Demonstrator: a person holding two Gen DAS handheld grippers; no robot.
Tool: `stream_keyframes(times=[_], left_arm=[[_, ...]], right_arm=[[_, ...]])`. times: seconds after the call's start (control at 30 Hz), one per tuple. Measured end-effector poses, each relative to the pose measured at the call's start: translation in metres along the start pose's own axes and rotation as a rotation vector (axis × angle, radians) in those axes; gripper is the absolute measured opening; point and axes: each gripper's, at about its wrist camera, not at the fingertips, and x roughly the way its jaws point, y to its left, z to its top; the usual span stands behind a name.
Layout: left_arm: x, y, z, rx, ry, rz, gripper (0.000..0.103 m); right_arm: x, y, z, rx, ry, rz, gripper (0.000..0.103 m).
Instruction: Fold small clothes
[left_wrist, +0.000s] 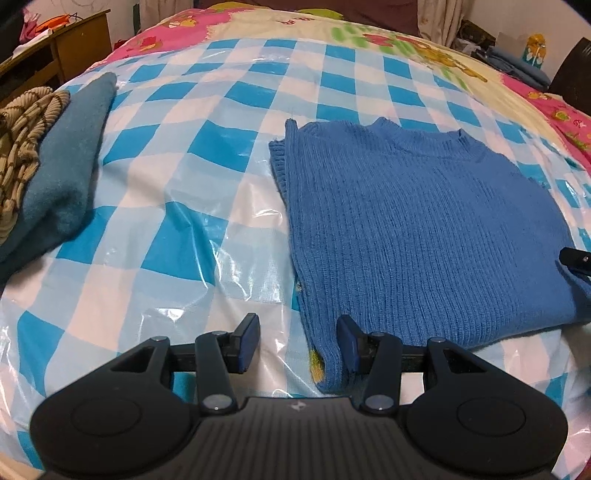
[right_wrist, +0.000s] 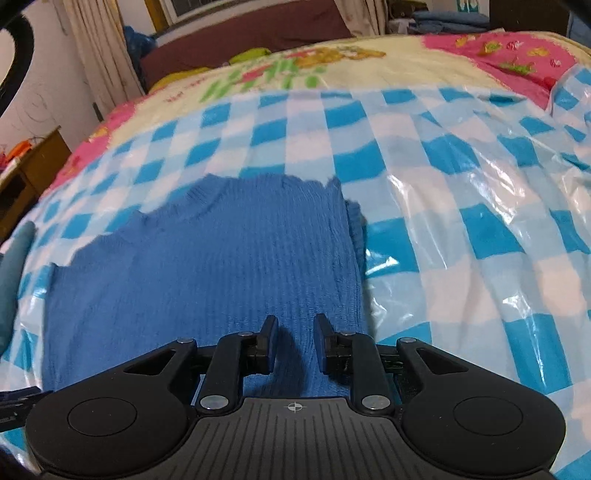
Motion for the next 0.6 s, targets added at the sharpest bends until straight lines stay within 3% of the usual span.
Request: stream_keyframes(times=[0.07, 0.23, 0.37, 0.6], left_arm=[[-0.002, -0.001, -0.002, -0.002, -0.002, 0.009, 0.050], [-0.014, -0.001, -0.008, -0.019, -0.022, -0.005, 0.050], [-0.016, 0.002, -0.014, -0.051, -0.013, -0.010, 0.050], [-0.017, 0.001, -0.019, -0.056, -0.005, -0.052, 0.050]], right_arm=[[-0.003, 0.001, 0.000, -0.007, -0.015, 0.000, 0.040], [-0.011, 0.002, -0.001, 0.004, -0.023, 0.029, 0.040], [-0.017, 0.019, 0.002, -0.030, -0.032, 0.078, 0.055], [-0.009, 0.079, 0.011, -0.133, -0.006, 0.164, 0.055]])
